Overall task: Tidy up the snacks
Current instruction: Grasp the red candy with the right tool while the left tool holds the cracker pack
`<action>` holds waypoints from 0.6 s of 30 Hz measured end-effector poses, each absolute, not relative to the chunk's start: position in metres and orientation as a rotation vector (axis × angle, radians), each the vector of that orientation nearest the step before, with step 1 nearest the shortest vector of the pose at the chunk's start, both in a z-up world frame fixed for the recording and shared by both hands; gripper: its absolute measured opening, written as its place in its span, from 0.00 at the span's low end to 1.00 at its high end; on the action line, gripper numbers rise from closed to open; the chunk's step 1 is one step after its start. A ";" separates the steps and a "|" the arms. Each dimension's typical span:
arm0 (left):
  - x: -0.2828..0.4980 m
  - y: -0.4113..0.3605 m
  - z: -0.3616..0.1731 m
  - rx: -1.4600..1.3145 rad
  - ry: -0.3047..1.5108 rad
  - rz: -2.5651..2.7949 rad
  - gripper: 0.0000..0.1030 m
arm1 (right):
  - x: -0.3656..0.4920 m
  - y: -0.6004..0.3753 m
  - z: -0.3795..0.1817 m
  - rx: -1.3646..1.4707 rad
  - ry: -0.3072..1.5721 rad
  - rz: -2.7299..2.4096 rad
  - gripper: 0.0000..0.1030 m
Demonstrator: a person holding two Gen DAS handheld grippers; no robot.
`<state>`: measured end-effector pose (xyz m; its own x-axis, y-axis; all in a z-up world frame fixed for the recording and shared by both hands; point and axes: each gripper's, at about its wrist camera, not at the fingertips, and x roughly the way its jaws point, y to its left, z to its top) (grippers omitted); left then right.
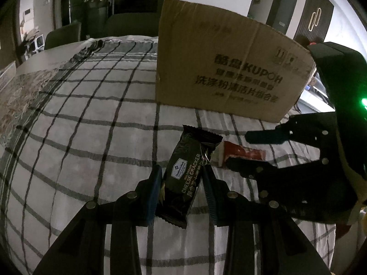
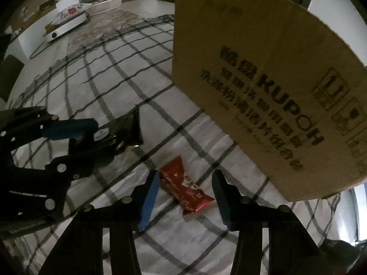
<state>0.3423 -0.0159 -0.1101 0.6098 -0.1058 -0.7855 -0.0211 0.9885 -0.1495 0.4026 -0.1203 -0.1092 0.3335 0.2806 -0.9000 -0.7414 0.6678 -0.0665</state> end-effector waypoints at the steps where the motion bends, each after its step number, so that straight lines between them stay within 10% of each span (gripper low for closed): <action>1: 0.343 -0.016 -0.111 -0.150 0.918 -0.050 0.35 | 0.402 -0.119 -0.110 -0.528 1.029 0.715 0.40; 5: 0.344 -0.017 -0.112 -0.148 0.921 -0.051 0.35 | 0.400 -0.118 -0.115 -0.539 1.037 0.705 0.26; 18: 0.337 -0.019 -0.086 -0.122 0.864 -0.081 0.35 | 0.385 -0.144 -0.084 -0.338 0.964 0.602 0.25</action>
